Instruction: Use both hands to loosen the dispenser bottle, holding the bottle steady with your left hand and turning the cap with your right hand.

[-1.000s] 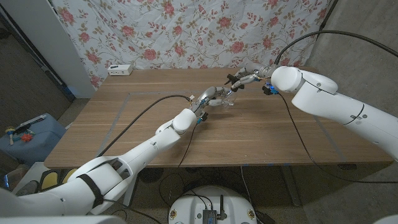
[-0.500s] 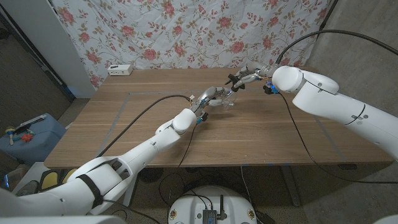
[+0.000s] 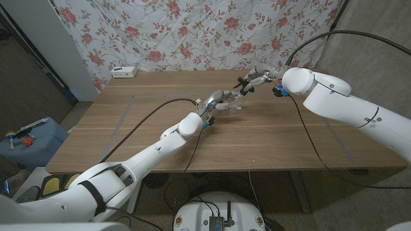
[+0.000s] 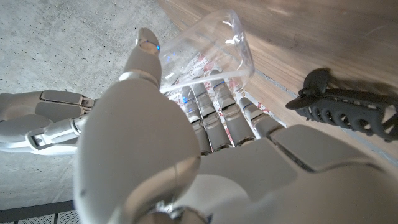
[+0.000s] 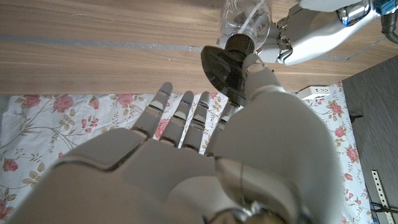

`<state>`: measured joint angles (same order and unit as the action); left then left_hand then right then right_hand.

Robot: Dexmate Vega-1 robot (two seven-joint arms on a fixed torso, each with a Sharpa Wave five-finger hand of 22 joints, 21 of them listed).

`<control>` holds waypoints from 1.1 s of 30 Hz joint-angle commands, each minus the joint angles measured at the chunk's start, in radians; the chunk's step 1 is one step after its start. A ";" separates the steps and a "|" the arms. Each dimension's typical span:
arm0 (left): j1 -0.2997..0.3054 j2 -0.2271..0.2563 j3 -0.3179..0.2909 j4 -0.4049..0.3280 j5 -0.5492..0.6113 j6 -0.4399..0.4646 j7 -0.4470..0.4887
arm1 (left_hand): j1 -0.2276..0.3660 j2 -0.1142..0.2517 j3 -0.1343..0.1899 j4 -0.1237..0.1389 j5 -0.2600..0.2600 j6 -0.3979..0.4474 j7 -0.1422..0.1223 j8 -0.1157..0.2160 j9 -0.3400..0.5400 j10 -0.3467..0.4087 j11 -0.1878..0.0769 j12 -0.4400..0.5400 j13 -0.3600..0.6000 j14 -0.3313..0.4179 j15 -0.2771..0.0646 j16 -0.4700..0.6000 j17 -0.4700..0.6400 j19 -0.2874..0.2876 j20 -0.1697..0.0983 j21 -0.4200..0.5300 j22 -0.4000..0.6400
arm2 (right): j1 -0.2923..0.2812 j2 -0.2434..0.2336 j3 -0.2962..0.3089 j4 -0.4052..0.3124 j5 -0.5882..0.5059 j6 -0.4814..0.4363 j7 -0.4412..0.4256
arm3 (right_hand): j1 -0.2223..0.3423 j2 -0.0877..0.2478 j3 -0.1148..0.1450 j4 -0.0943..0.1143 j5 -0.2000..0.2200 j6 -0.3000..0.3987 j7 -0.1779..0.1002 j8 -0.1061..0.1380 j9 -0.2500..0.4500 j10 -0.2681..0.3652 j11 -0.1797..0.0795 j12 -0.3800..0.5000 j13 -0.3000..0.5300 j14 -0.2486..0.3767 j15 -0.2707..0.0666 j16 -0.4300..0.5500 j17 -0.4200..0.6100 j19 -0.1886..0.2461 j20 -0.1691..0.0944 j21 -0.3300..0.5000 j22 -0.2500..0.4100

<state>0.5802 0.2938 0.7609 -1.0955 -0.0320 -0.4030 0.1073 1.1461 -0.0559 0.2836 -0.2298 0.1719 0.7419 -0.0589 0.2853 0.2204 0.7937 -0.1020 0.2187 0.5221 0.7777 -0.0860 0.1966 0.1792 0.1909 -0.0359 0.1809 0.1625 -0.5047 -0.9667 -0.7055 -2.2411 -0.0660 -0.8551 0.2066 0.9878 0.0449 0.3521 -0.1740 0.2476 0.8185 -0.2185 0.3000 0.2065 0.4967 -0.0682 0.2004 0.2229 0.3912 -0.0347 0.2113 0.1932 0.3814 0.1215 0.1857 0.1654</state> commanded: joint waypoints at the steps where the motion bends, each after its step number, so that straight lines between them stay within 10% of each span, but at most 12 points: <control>1: 0.000 0.000 -0.001 0.003 -0.001 0.000 0.002 | -0.119 0.138 0.086 0.076 0.008 0.107 -0.015 0.008 0.003 0.055 -0.045 0.004 0.000 0.007 -0.064 0.001 0.001 0.007 -0.068 0.001 0.001 | -0.001 0.003 -0.002 0.003 0.004 0.008 -0.009 | 0.013 -0.001 0.002 0.002 -0.007 0.045 0.000 0.017 0.004 0.007 -0.013 0.008 0.002 0.005 -0.010 0.008 0.004 0.007 0.000 0.001 0.001; 15: -0.004 -0.004 0.000 0.014 -0.002 -0.006 0.000 | -0.120 0.137 0.086 0.077 0.008 0.108 -0.015 0.008 0.003 0.055 -0.045 0.004 0.000 0.009 -0.065 0.001 0.001 0.007 -0.069 0.001 0.001 | -0.018 0.014 0.008 0.003 0.000 0.014 -0.047 | 0.000 -0.005 -0.032 0.024 -0.025 0.236 0.036 0.076 -0.001 0.087 -0.034 0.029 -0.001 0.050 -0.050 0.031 0.010 0.055 -0.024 0.012 0.002; 33: -0.011 -0.008 0.002 0.029 -0.005 -0.014 -0.007 | -0.119 0.137 0.086 0.076 0.008 0.108 -0.017 0.008 0.003 0.055 -0.046 0.004 0.000 0.006 -0.064 0.000 0.002 0.007 -0.068 0.001 0.001 | 0.004 0.013 -0.006 -0.016 -0.008 -0.017 -0.036 | 0.006 -0.002 -0.040 0.022 -0.029 0.276 0.054 0.080 -0.008 0.126 -0.028 0.036 -0.004 0.071 -0.068 0.040 0.013 0.075 -0.036 0.012 0.002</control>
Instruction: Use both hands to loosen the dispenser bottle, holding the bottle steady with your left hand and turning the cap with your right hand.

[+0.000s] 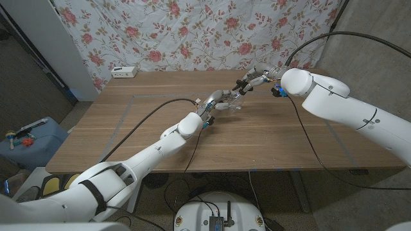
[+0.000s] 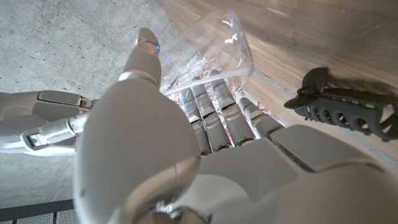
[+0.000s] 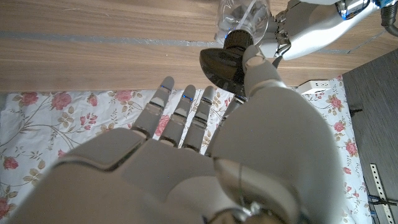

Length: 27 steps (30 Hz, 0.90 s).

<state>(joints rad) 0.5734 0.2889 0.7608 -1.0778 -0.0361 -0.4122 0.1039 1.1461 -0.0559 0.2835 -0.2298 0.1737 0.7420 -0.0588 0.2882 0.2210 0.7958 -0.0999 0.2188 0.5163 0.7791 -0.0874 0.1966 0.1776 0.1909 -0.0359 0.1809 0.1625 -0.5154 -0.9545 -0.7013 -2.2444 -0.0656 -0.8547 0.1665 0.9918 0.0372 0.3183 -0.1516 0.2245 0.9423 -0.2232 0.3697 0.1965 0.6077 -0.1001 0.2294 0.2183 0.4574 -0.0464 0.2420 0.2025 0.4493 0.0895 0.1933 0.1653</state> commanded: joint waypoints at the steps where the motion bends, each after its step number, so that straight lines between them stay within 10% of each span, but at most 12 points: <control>1: -0.005 -0.004 0.003 0.012 -0.001 -0.005 -0.004 | -0.119 0.137 0.086 0.076 0.006 0.108 -0.018 0.005 0.003 0.053 -0.048 0.003 0.006 0.005 -0.063 0.000 0.003 0.007 -0.068 0.001 0.001 | 0.015 0.001 -0.011 -0.013 -0.009 -0.018 0.003 | 0.002 0.006 -0.006 -0.001 -0.006 0.155 0.059 0.010 0.002 0.011 0.004 0.005 0.000 0.005 -0.056 0.010 0.004 0.008 -0.005 0.004 0.002; 27: -0.009 -0.010 0.003 0.026 -0.002 -0.014 0.001 | -0.119 0.137 0.086 0.076 0.006 0.108 -0.017 0.004 0.003 0.051 -0.049 0.002 0.006 0.004 -0.063 0.000 0.003 0.007 -0.067 0.001 0.002 | 0.015 -0.004 0.000 -0.024 -0.011 -0.019 -0.012 | 0.010 0.016 0.008 -0.003 -0.008 0.168 0.081 0.002 -0.003 0.030 0.004 0.002 -0.003 0.019 -0.050 0.004 0.000 0.012 -0.016 -0.001 0.002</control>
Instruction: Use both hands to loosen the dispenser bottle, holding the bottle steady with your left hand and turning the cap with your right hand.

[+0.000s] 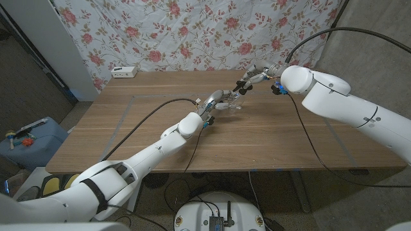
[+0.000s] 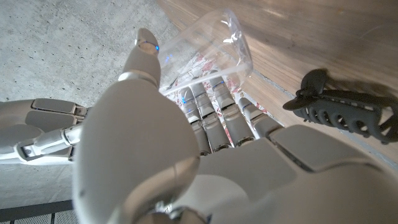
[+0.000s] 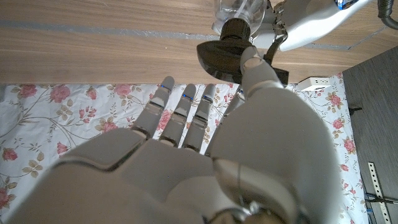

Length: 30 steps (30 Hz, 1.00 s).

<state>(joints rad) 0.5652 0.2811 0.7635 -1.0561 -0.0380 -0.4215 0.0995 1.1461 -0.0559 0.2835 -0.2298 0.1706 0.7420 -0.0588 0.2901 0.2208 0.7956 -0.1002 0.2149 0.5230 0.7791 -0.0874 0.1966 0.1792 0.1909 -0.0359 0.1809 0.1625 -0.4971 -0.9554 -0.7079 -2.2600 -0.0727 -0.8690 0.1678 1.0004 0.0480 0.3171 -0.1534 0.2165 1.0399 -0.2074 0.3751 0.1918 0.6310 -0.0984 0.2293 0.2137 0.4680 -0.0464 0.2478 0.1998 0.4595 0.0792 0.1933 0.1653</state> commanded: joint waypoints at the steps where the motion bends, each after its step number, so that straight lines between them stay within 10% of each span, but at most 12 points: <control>1: 0.000 -0.002 0.000 0.005 0.000 -0.005 0.006 | -0.119 0.137 0.086 0.076 0.009 0.107 -0.017 0.002 0.003 0.053 -0.047 0.006 -0.001 0.003 -0.063 0.000 0.002 0.007 -0.066 0.001 0.002 | -0.004 -0.002 0.006 -0.010 -0.005 -0.008 -0.015 | 0.002 0.005 0.010 -0.001 -0.001 0.071 0.067 -0.004 0.002 0.007 0.003 0.002 0.001 0.009 -0.050 -0.002 0.003 0.002 -0.006 -0.001 0.002; 9: 0.004 0.000 -0.001 -0.001 0.002 -0.005 0.011 | -0.119 0.136 0.086 0.075 0.009 0.108 -0.017 0.002 0.003 0.053 -0.047 0.007 0.000 0.004 -0.063 0.000 0.001 0.008 -0.067 0.001 0.002 | -0.023 0.001 0.019 -0.023 -0.011 -0.012 -0.050 | 0.010 0.002 0.016 -0.007 -0.004 0.083 0.078 -0.005 0.001 0.028 0.018 0.006 0.000 0.024 -0.060 -0.002 0.000 0.019 -0.026 0.003 0.002; 13: 0.006 0.002 -0.001 -0.004 0.003 -0.004 0.012 | -0.119 0.135 0.086 0.075 0.009 0.109 -0.018 0.002 0.003 0.053 -0.048 0.006 -0.001 0.003 -0.063 -0.001 0.001 0.007 -0.067 0.001 0.002 | -0.029 -0.001 0.025 -0.028 -0.010 -0.006 -0.058 | 0.019 -0.006 0.029 -0.011 -0.009 0.101 0.103 -0.011 -0.002 0.065 0.032 0.012 -0.002 0.068 -0.105 0.000 -0.005 0.046 -0.100 0.007 0.001; 19: 0.010 0.004 -0.002 -0.010 0.003 -0.004 0.011 | -0.120 0.136 0.086 0.076 0.009 0.108 -0.016 0.002 0.003 0.052 -0.047 0.006 -0.001 0.003 -0.063 0.000 0.002 0.007 -0.066 0.001 0.002 | -0.034 -0.003 0.028 -0.044 -0.020 -0.013 -0.072 | 0.030 -0.012 0.041 -0.016 -0.011 0.121 0.126 -0.014 -0.004 0.082 0.035 0.011 -0.005 0.086 -0.126 -0.005 -0.008 0.068 -0.145 0.008 0.001; 30: 0.018 0.008 -0.003 -0.017 0.003 -0.005 0.013 | -0.119 0.136 0.086 0.075 0.009 0.110 -0.019 0.002 0.003 0.052 -0.048 0.006 -0.001 0.002 -0.063 -0.001 0.001 0.007 -0.068 0.001 0.002 | -0.041 -0.011 0.034 -0.073 -0.030 -0.028 -0.084 | 0.040 -0.008 0.054 -0.016 -0.014 0.117 0.144 -0.025 -0.004 0.095 0.039 0.008 -0.007 0.104 -0.141 -0.006 -0.006 0.087 -0.179 0.008 -0.001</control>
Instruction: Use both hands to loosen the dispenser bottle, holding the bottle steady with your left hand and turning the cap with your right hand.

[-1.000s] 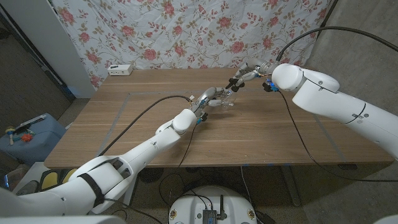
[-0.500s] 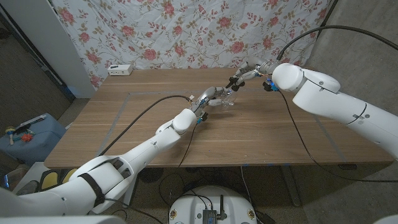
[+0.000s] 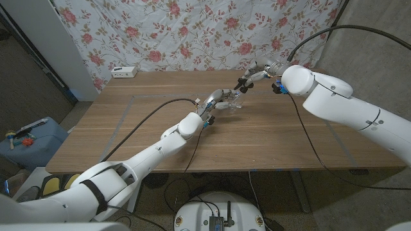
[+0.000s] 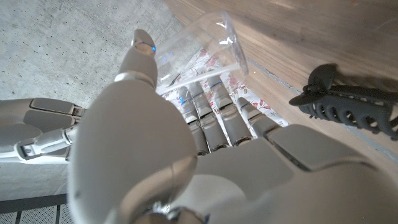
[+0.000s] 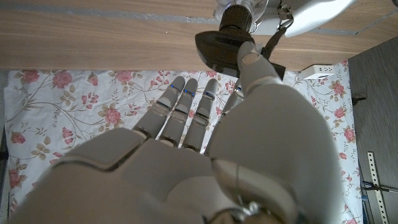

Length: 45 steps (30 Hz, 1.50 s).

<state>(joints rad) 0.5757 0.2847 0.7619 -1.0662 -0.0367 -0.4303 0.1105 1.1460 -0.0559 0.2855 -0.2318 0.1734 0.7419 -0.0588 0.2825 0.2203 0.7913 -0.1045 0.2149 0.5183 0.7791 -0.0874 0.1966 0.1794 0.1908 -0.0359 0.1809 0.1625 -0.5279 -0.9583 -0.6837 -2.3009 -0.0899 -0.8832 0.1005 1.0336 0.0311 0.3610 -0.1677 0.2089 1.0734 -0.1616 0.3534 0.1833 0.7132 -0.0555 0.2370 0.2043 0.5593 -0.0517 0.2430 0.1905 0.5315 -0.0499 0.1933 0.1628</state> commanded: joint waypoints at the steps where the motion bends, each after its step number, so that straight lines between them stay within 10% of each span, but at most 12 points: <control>1: 0.008 0.004 -0.002 -0.007 0.002 0.004 0.002 | -0.119 0.135 0.084 0.077 0.006 0.110 -0.019 0.009 0.004 0.056 -0.043 0.006 0.004 0.002 -0.063 -0.001 0.001 0.007 -0.068 0.001 0.002 | -0.010 -0.008 0.010 -0.032 -0.013 -0.014 -0.017 | 0.007 0.009 0.010 0.000 -0.007 0.083 0.100 -0.004 0.005 0.013 -0.011 0.000 0.002 0.014 -0.136 -0.001 0.004 0.018 -0.051 0.008 0.001; 45: 0.000 -0.003 0.000 0.011 0.001 -0.002 0.002 | -0.119 0.136 0.083 0.078 0.006 0.110 -0.018 0.008 0.004 0.057 -0.043 0.006 0.004 0.003 -0.064 0.001 0.002 0.007 -0.067 0.001 0.002 | -0.028 -0.002 0.021 -0.056 -0.021 -0.040 -0.056 | 0.006 0.008 0.029 0.006 -0.015 0.084 0.100 -0.026 0.007 0.031 0.004 -0.014 -0.002 0.038 -0.135 -0.010 0.010 0.042 -0.054 -0.001 0.001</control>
<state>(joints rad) 0.5734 0.2782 0.7634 -1.0459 -0.0363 -0.4315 0.1038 1.1461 -0.0558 0.2852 -0.2315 0.1744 0.7484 -0.0523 0.2888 0.2204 0.8029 -0.1113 0.2151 0.5173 0.7791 -0.0874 0.1966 0.1794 0.1908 -0.0358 0.1810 0.1626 -0.5482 -0.9663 -0.6633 -2.3590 -0.1195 -0.9146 0.0520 1.0348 0.0397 0.3863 -0.1589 0.1984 1.1505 -0.0602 0.3286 0.1879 0.7435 -0.0572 0.2246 0.1999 0.5931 -0.0535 0.2352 0.1982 0.5654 -0.0517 0.1933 0.1631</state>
